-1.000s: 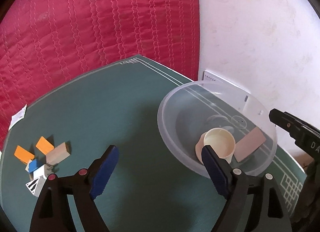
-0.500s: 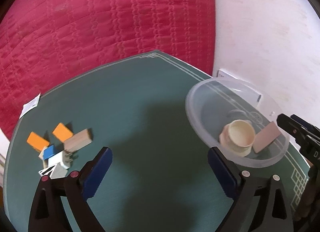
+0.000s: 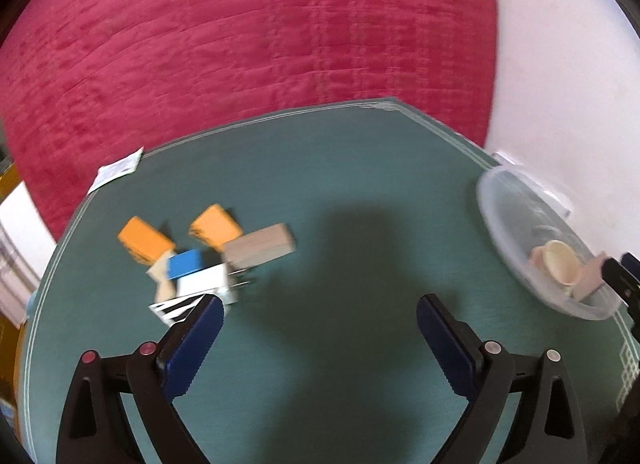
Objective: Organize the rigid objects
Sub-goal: 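Move the left gripper to the second striped triangle block and grasp it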
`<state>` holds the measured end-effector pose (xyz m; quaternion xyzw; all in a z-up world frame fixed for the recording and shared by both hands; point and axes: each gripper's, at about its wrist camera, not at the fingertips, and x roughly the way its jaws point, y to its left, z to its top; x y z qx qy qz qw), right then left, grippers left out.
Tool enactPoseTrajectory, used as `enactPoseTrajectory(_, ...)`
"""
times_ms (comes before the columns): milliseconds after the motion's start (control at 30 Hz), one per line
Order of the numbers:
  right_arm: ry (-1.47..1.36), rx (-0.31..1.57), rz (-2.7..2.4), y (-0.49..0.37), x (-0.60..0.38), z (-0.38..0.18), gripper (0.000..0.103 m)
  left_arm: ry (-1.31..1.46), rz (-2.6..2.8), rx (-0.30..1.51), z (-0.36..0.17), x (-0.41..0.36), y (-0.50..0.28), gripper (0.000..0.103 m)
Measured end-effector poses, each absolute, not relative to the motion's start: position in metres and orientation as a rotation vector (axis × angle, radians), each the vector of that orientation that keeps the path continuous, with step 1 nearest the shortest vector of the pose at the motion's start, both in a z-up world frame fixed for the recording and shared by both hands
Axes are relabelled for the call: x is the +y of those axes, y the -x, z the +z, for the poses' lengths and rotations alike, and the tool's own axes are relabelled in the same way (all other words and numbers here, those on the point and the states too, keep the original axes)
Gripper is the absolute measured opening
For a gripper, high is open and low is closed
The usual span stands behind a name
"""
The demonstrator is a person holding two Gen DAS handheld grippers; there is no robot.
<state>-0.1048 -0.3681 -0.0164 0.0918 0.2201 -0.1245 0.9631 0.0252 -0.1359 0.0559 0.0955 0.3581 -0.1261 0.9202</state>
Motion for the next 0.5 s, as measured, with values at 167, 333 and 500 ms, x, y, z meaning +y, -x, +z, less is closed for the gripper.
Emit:
enactPoseTrajectory(167, -0.126, 0.441, -0.200, 0.106, -0.347, -0.016, 0.070, -0.161, -0.180, 0.756, 0.052, -0.103, -0.038, 0.099)
enactPoseTrajectory(333, -0.105, 0.450, -0.153, 0.104, -0.333, -0.017, 0.071, -0.140, -0.112, 0.770, 0.048, -0.075, -0.047, 0.099)
enactPoseTrajectory(500, -0.119, 0.488, -0.099, 0.100, -0.325, -0.022, 0.072, -0.136, -0.067, 0.782, 0.042, -0.057, -0.057, 0.099)
